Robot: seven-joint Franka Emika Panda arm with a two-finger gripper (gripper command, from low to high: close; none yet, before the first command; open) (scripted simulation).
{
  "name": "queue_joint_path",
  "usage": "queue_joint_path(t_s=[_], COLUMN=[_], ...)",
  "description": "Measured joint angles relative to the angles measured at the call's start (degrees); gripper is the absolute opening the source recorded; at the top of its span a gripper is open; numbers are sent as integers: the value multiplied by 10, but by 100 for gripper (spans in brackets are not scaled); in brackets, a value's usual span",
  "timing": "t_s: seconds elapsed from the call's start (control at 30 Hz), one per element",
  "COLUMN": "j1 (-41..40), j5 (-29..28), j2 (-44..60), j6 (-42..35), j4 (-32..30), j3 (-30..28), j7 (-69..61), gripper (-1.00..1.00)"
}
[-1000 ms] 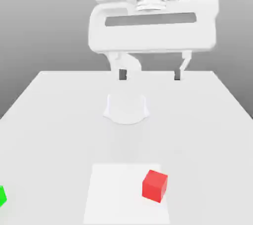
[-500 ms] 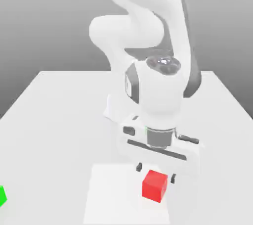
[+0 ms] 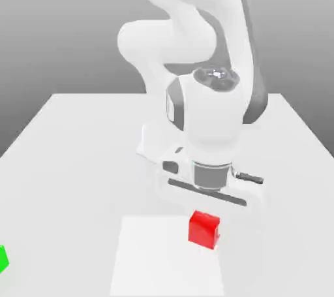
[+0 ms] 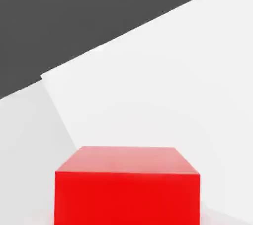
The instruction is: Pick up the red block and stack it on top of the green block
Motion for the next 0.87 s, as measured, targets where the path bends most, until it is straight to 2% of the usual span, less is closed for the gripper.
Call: queue_joint_path(t_s=[0.37, 0.5, 0.53, 0.73, 0.87], j1=[-144, -203, -210, -213, -203], j5=[62, 110, 117, 121, 95], j2=[69, 163, 179, 187, 131], j6=[-93, -70, -60, -55, -110], j4=[160, 226, 231, 234, 233], j3=[-164, -193, -192, -192, -209], j7=[139, 165, 164, 164, 184], gripper=[-100, -100, 100, 100, 100])
